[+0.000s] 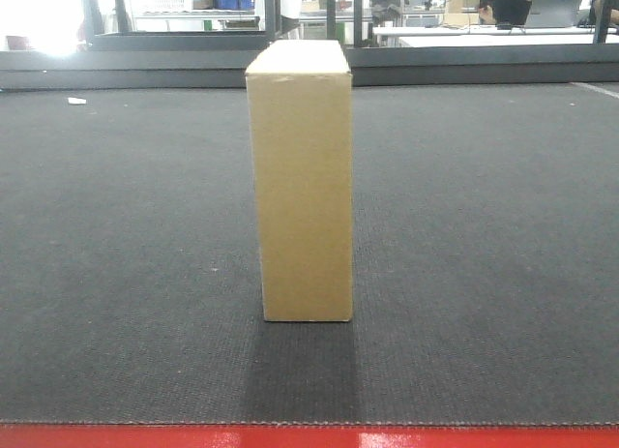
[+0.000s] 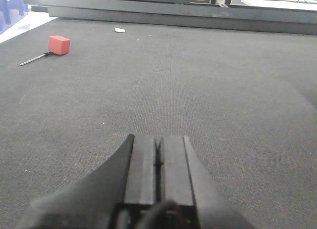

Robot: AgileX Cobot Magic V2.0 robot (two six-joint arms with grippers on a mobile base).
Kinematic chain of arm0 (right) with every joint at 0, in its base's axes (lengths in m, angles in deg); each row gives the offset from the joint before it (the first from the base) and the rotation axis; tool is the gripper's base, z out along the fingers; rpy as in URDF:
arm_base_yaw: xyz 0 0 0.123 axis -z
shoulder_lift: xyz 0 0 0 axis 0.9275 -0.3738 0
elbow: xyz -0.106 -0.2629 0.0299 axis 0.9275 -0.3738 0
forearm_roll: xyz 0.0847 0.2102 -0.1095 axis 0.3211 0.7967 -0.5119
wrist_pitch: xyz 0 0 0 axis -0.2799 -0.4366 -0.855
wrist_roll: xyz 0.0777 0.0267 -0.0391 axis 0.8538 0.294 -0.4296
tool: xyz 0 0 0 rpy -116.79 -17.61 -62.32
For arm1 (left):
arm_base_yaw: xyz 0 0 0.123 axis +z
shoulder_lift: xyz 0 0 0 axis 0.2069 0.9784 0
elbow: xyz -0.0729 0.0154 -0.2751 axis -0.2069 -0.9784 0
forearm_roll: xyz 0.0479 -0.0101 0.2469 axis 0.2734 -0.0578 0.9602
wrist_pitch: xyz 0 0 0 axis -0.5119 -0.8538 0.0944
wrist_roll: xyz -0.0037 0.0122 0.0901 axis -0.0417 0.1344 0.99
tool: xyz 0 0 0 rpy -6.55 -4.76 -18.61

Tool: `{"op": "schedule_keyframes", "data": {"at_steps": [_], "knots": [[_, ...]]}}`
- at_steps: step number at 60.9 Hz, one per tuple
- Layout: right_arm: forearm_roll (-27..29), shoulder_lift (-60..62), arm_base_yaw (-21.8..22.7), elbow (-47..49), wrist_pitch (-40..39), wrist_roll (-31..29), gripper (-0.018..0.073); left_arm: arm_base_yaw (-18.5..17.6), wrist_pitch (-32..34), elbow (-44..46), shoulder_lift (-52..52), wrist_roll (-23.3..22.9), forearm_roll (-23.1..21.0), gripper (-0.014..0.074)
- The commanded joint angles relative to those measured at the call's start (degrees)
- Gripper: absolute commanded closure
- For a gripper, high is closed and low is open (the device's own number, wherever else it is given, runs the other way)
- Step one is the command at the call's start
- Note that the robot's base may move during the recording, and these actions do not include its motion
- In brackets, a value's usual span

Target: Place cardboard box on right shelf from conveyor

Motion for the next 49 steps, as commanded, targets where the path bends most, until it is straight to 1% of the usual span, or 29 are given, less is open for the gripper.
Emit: {"op": "schedule_keyframes", "data": {"at_steps": [1, 27, 43, 49], "knots": [[0.3, 1.2, -0.1, 0.3, -5.3, -0.4, 0.0510, 0.2, 4.9, -0.5, -0.8, 0.0, -0.3, 0.0712], [0.3, 1.2, -0.1, 0.3, -5.3, -0.4, 0.0510, 0.2, 4.9, -0.5, -0.8, 0.0, -0.3, 0.0713], [0.3, 1.2, -0.1, 0.3, -12.4, -0.4, 0.0510, 0.2, 4.9, -0.5, -0.8, 0.0, -0.3, 0.0713], [0.3, 1.2, -0.1, 1.5, -12.7, -0.4, 0.0510, 0.2, 4.9, -0.5, -0.8, 0.0, -0.3, 0.0713]]}}
